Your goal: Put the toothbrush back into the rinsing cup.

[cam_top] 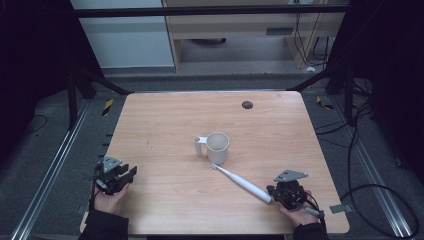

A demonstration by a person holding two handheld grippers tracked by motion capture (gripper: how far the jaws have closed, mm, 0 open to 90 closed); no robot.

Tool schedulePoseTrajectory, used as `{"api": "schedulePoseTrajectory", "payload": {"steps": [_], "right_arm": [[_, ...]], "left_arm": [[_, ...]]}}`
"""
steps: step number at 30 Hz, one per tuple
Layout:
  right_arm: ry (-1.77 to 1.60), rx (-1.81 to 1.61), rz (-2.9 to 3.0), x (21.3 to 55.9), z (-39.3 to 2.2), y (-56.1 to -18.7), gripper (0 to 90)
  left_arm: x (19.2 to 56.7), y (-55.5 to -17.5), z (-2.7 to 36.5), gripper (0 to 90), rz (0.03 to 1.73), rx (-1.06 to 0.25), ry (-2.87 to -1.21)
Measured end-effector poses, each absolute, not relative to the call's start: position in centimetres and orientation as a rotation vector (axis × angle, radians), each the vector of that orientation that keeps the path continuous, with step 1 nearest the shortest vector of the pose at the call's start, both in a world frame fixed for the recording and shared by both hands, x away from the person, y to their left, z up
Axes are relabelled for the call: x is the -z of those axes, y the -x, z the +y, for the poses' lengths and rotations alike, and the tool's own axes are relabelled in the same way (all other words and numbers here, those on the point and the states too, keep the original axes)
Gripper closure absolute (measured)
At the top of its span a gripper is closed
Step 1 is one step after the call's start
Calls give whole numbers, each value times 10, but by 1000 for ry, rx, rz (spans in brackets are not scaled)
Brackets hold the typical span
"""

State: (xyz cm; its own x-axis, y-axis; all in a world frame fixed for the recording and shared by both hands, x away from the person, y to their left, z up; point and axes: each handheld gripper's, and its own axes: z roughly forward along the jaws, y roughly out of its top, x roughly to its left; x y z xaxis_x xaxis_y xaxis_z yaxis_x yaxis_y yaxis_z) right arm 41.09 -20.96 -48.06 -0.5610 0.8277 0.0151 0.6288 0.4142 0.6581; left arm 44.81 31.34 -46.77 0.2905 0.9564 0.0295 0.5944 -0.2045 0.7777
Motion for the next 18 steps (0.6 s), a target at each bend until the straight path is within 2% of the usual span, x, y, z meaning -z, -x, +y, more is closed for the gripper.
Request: {"api": "schedulePoseTrajectory", "payload": {"steps": [18], "right_arm": [[-1253,-922,2375,481,-206,-401,897]], "left_arm": [[468,-448,313,626,1385,-695,-1899]]}}
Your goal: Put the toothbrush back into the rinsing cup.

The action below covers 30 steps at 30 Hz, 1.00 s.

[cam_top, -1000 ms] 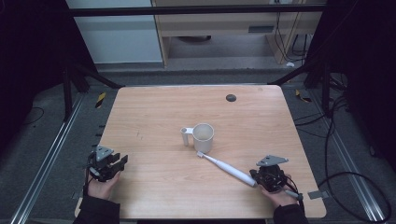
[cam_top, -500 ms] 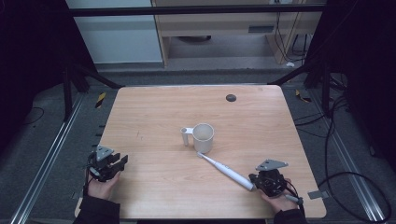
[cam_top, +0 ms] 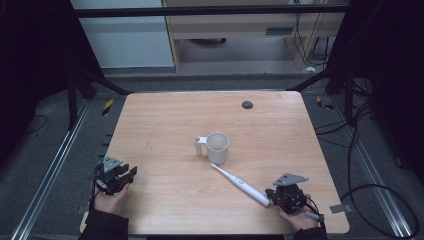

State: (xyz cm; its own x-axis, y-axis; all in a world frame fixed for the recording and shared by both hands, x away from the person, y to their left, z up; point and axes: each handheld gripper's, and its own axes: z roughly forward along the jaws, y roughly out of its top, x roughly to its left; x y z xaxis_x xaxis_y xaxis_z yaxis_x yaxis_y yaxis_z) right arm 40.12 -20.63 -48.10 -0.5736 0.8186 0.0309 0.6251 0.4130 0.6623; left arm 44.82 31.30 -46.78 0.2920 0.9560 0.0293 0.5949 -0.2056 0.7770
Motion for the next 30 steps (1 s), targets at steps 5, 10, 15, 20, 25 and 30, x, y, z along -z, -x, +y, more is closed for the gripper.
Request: {"api": "schedulePoseTrajectory", "payload": {"steps": [5,10,15,20,25,30], "right_arm": [[-1248,-922,2370,479,-206,-405,875],[-1228,-933,2355,471,-205,-415,848],[-1193,-962,2336,460,-199,-427,812],[-1170,-985,2317,448,-195,-433,780],[-1151,-1023,2309,433,-188,-441,744],[-1123,-1046,2325,419,-173,-452,699]], "left_arm": [[468,-449,313,626,1383,-692,-1904],[469,-450,311,626,1379,-691,-1910],[469,-450,312,626,1381,-692,-1911],[469,-450,311,626,1380,-692,-1914],[469,-450,311,626,1377,-692,-1917],[469,-451,311,625,1376,-689,-1922]]}}
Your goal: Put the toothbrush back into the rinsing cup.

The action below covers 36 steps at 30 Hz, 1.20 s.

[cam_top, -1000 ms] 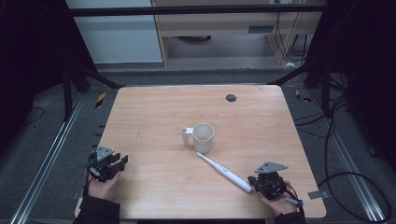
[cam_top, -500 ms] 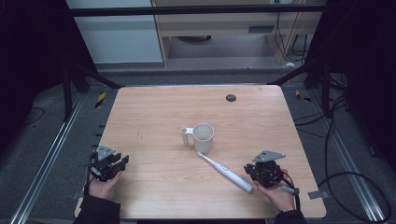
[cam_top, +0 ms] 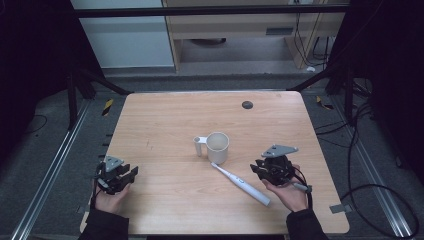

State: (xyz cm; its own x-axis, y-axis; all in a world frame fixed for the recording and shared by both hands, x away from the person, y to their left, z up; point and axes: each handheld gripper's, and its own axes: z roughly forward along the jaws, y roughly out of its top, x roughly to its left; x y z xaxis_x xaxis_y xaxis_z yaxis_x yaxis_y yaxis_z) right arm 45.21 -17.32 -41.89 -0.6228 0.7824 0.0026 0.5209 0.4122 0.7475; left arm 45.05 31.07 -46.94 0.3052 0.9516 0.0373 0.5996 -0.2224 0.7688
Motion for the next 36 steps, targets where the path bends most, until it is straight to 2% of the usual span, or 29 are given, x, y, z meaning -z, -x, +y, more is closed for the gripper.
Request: {"api": "schedulePoseTrajectory", "payload": {"steps": [16,36], "right_arm": [[-1074,-1003,2451,404,-132,-479,612],[-1072,-805,2644,429,-111,-492,573]], "left_arm": [[471,-451,310,625,1372,-686,-1934],[471,-452,309,624,1372,-682,-1945]]}}
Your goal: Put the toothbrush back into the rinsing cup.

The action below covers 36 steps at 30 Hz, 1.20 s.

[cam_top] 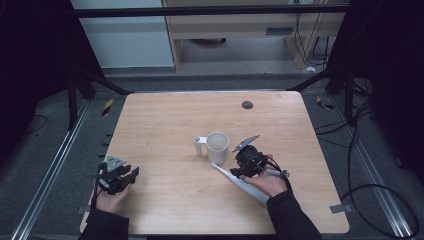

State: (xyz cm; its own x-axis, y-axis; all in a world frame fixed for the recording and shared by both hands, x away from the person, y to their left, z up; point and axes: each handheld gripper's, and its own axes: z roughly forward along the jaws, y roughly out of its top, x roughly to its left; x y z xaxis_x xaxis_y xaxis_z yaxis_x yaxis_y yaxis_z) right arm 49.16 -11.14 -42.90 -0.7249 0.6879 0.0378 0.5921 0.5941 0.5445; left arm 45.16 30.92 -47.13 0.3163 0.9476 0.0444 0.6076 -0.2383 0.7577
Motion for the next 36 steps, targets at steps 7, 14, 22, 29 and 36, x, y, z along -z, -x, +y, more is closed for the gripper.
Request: {"api": "schedulePoseTrajectory", "payload": {"steps": [7,14,22,29,36], "right_arm": [[-1072,-738,2696,439,-107,-491,564],[-1069,-702,2729,445,-104,-493,544],[-1089,-660,2758,455,-103,-494,545],[-1096,-611,2791,462,-102,-495,549],[-1107,-575,2804,466,-102,-496,559]], "left_arm": [[472,-452,309,624,1371,-681,-1948],[472,-452,309,624,1372,-680,-1950],[472,-452,309,624,1372,-678,-1952],[472,-452,309,624,1374,-675,-1953],[472,-452,309,624,1375,-674,-1955]]}}
